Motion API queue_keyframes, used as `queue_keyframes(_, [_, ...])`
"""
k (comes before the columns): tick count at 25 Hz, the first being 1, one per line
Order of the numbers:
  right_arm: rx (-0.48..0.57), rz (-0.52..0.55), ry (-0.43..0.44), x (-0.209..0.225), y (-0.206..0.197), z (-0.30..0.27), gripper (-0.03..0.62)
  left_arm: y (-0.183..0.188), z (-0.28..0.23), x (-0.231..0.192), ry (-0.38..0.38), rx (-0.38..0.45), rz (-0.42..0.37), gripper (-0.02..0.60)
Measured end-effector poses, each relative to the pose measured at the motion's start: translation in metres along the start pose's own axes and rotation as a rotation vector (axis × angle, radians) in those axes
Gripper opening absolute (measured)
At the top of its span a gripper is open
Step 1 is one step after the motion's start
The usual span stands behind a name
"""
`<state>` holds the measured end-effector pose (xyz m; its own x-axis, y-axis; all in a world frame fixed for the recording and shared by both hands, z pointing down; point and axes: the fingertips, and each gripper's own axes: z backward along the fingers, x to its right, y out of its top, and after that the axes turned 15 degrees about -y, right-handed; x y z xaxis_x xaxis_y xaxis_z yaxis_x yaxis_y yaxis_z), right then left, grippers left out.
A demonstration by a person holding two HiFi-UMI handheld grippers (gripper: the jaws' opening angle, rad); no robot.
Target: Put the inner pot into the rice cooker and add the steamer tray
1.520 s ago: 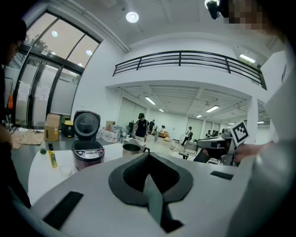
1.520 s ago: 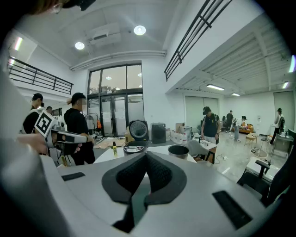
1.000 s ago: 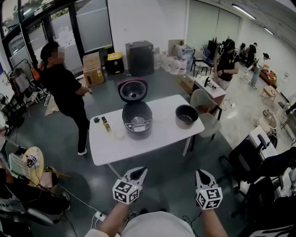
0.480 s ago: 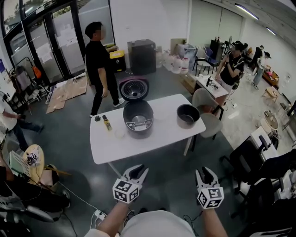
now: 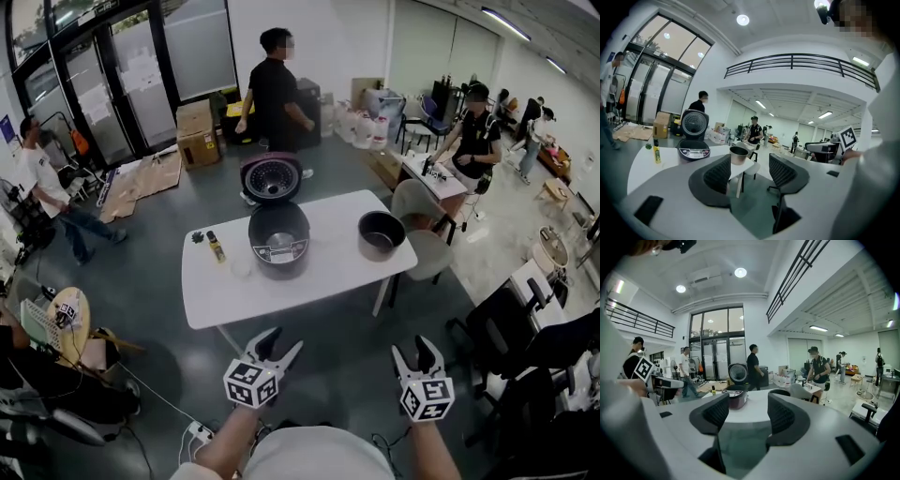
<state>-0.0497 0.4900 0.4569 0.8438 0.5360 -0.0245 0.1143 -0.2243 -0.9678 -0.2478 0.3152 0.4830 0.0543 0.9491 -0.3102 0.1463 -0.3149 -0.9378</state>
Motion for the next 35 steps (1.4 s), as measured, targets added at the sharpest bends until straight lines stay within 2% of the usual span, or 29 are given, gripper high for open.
queue_keyframes(12, [-0.047,-0.018,0.008,0.031,-0.019,-0.011,0.268,-0.013,-0.018,0.0,0.033,-0.012,0.025,0.265])
queue_keyframes(21, [-0.076,-0.025,-0.011,0.037,-0.024,-0.047,0.268,-0.014,-0.047,-0.021,0.009,-0.043,0.027,0.264])
queue_keyframes(25, [-0.082,-0.026,-0.031,0.037,-0.02,-0.073,0.268,-0.003,-0.066,-0.04,-0.017,-0.047,0.01,0.264])
queue_keyframes(35, [-0.11,-0.028,-0.073,0.025,0.005,-0.17,0.268,0.031,-0.133,-0.12,-0.098,-0.093,-0.014,0.264])
